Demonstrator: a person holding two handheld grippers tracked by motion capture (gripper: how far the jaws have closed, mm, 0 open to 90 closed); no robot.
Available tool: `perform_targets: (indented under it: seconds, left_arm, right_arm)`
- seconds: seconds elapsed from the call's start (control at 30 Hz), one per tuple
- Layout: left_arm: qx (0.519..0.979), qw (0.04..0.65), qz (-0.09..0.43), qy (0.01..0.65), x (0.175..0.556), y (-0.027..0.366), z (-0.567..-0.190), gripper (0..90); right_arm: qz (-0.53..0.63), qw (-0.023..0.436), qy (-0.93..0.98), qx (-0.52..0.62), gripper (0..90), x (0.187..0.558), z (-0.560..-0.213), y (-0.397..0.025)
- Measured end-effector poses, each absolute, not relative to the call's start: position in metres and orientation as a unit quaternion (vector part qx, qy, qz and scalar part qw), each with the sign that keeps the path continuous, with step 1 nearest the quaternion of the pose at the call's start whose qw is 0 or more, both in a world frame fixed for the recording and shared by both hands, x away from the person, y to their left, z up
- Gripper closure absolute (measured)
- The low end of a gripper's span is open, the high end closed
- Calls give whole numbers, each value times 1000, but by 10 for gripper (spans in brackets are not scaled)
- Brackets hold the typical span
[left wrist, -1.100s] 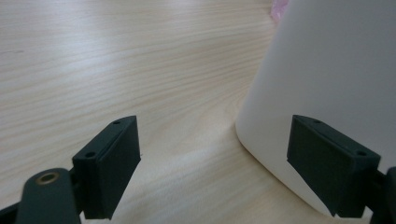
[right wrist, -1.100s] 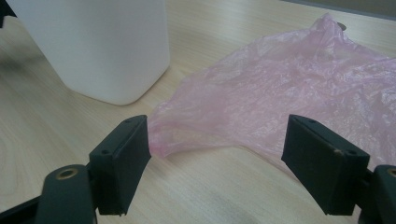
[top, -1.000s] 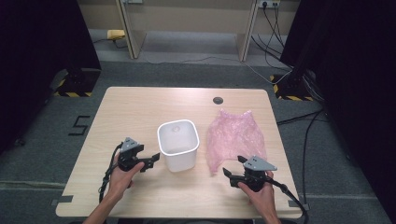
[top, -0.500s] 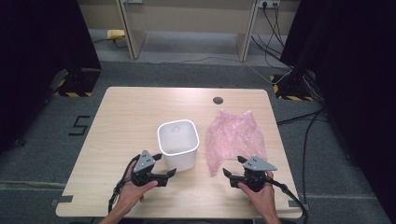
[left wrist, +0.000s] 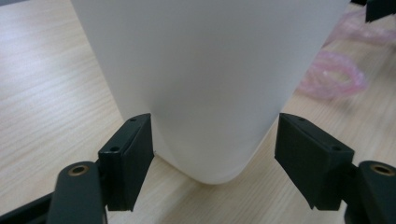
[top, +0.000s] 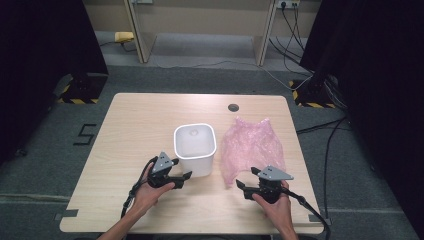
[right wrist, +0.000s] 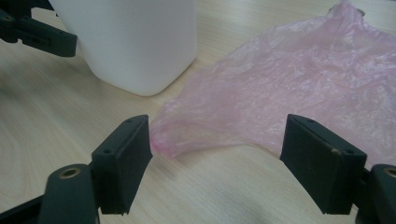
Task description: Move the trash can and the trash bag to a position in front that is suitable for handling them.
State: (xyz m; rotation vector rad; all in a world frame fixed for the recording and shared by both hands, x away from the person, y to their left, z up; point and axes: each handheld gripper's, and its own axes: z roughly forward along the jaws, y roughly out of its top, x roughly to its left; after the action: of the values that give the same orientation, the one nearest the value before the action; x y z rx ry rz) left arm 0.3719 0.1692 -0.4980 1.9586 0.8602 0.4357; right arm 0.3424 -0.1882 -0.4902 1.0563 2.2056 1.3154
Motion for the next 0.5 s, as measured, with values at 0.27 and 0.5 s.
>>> perform_targets:
  seconds: [0.27,0.5]
  left_arm:
    - [793,455,188,360,370,176,-497,222]
    - [788,441,184,388,374,182,-500,206]
  right_arm:
    - [393,216,832,327,301,344,-491,-142]
    - [360,212,849,325,434,351,-498,-122]
